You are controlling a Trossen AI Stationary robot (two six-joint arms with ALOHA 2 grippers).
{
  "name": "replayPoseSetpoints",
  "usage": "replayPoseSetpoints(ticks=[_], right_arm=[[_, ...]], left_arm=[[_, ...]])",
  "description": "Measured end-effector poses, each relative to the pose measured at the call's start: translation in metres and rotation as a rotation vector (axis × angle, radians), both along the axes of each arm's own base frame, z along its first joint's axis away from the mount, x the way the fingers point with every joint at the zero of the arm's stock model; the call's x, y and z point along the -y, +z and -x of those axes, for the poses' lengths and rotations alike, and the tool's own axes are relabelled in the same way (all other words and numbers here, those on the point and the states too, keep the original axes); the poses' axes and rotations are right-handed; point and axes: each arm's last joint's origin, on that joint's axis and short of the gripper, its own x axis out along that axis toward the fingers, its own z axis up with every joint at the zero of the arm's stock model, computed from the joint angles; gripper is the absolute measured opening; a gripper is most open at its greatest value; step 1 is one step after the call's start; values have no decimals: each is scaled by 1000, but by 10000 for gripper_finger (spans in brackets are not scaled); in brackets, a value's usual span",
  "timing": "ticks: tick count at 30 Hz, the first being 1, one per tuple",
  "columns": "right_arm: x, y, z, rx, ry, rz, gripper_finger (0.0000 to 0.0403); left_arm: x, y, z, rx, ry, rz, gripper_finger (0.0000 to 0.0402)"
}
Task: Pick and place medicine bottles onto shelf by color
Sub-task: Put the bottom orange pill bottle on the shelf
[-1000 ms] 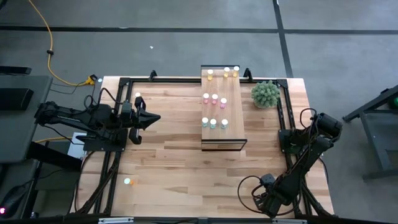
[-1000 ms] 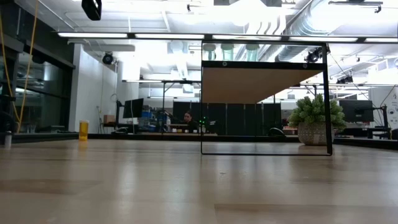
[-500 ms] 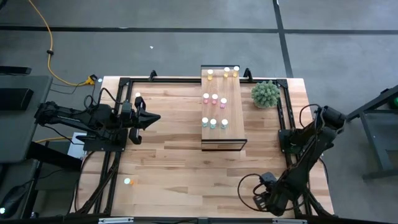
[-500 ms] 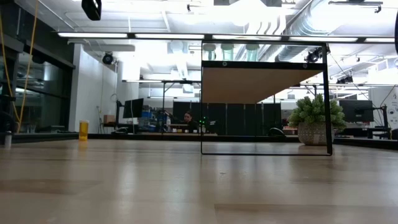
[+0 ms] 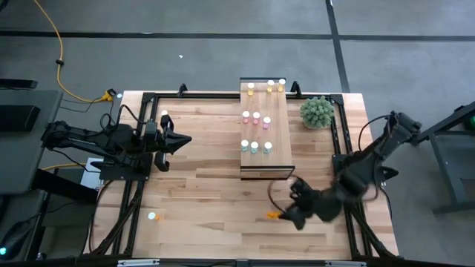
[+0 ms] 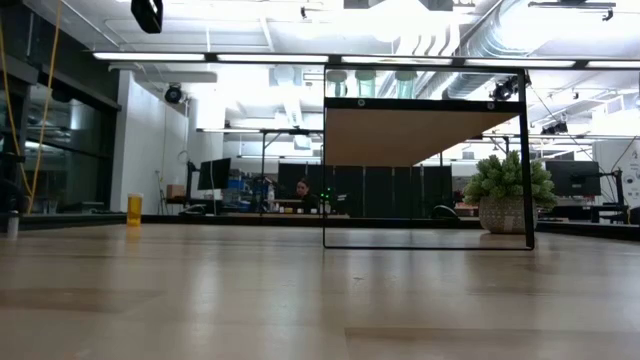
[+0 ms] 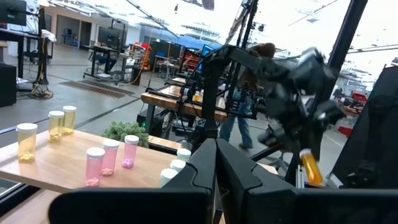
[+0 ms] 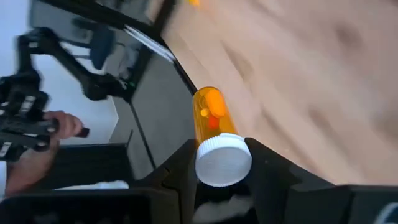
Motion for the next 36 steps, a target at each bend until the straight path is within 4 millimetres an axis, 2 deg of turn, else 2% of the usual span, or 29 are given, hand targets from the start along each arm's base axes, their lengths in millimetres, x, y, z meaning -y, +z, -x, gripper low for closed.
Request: replayPoseSetpoints(ticks=[4,9,13,17,20,26,31,36], right_arm=[[26,34,-19,99,40,156,104],[63,72,-23,75,29,369,104],[91,90,-23,39,2,512,104],[116,96,-27,10,-13,616,104],[131,95,-31,-3,14,670,104],[154,94,-36,-15,103,768,104],[169,95,-37,-27,148,877,104],[184,98,-41,-7,145,958,104]], left_arm=[[0,1,0,12,0,1,0],[-2,14,1,50,75,15,0],[-4,37,-1,86,145,22,0],[-8,61,-12,57,155,50,0],[-11,75,-33,0,131,80,0],[-21,95,-93,-119,84,98,0],[-33,104,-137,-183,84,87,0],[-42,106,-169,-202,105,89,0]])
